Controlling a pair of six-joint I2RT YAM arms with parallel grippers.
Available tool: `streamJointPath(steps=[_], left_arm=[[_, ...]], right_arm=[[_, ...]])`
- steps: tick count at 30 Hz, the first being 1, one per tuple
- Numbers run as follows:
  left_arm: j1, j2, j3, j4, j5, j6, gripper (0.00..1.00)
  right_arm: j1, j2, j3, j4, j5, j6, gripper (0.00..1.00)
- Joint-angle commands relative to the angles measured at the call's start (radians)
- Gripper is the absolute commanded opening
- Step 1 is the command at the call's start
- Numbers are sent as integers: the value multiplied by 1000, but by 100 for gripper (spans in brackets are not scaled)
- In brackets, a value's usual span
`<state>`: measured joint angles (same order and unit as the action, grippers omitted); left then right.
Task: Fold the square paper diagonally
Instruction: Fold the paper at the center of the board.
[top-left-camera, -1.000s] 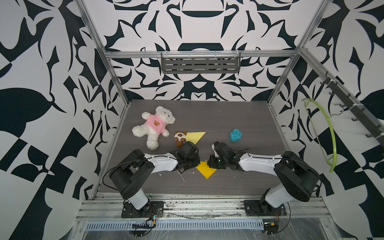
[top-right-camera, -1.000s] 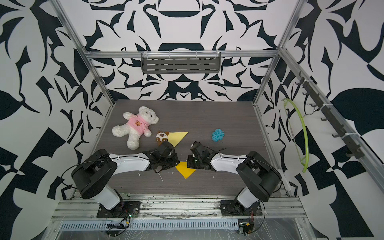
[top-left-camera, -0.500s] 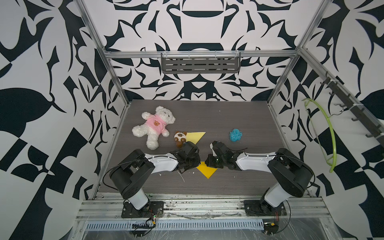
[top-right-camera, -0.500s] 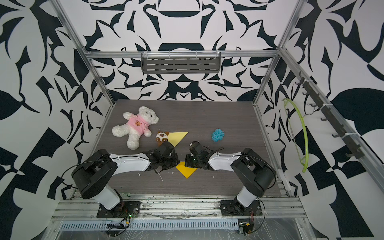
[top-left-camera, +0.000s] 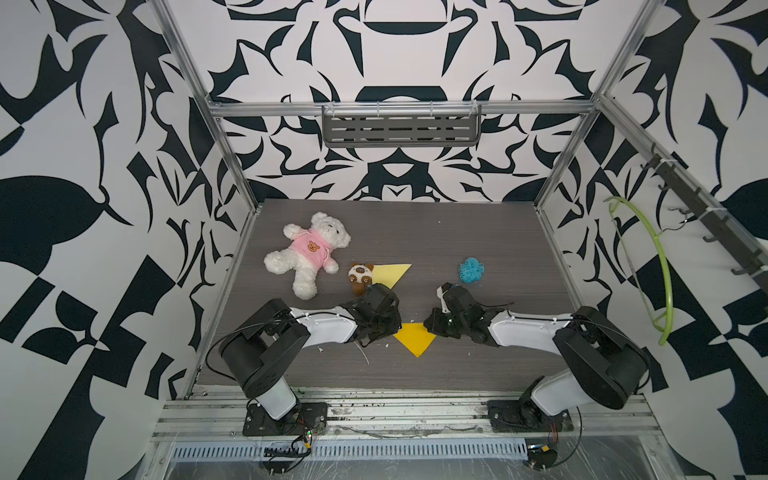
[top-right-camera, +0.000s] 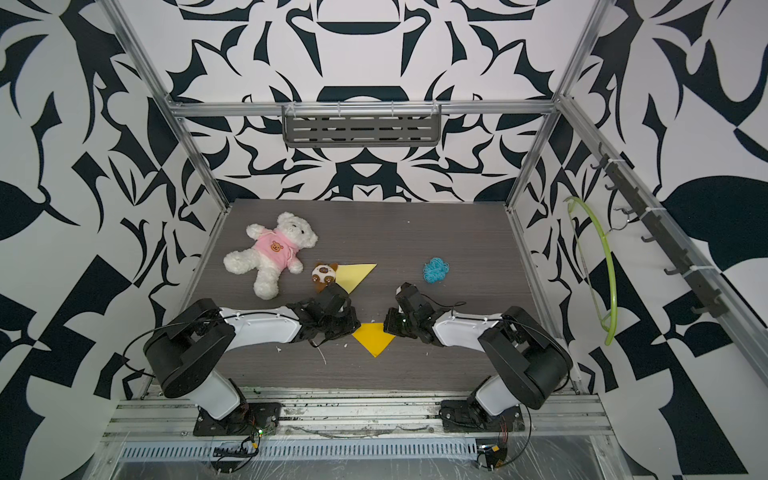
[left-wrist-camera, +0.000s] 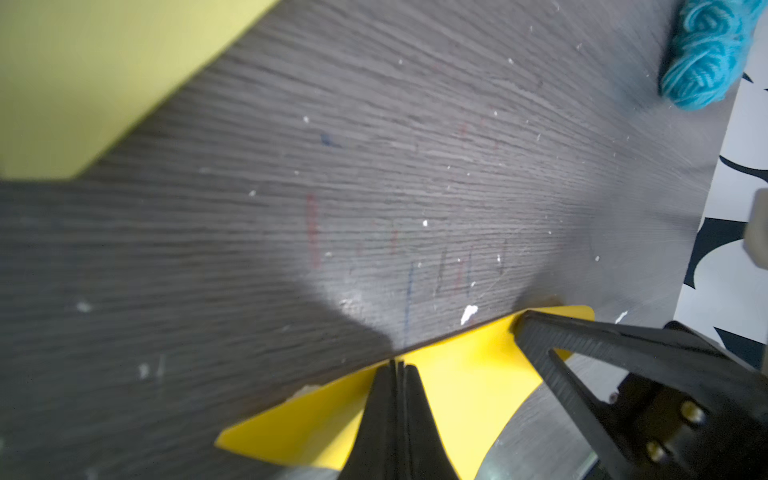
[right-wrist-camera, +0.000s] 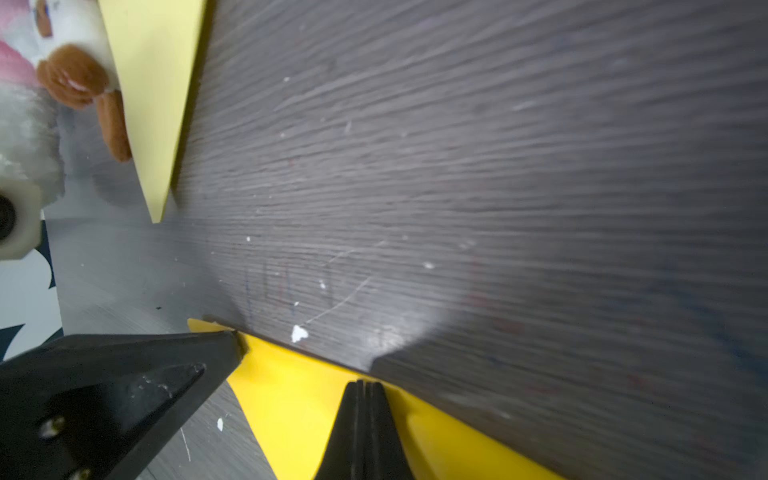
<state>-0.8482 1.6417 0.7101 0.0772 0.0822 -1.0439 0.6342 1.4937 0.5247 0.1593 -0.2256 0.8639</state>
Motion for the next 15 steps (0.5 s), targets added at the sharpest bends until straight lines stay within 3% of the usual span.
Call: streamJointPath(steps=[1,15], left_arm=[[-11,38,-40,-106,-9,2,0],[-17,38,-47,-106,-15,0,0]], right_arm=[[-41,-3,-40,-84,40,-28,5],[-149,-52,-84,-119,6,-69,5]])
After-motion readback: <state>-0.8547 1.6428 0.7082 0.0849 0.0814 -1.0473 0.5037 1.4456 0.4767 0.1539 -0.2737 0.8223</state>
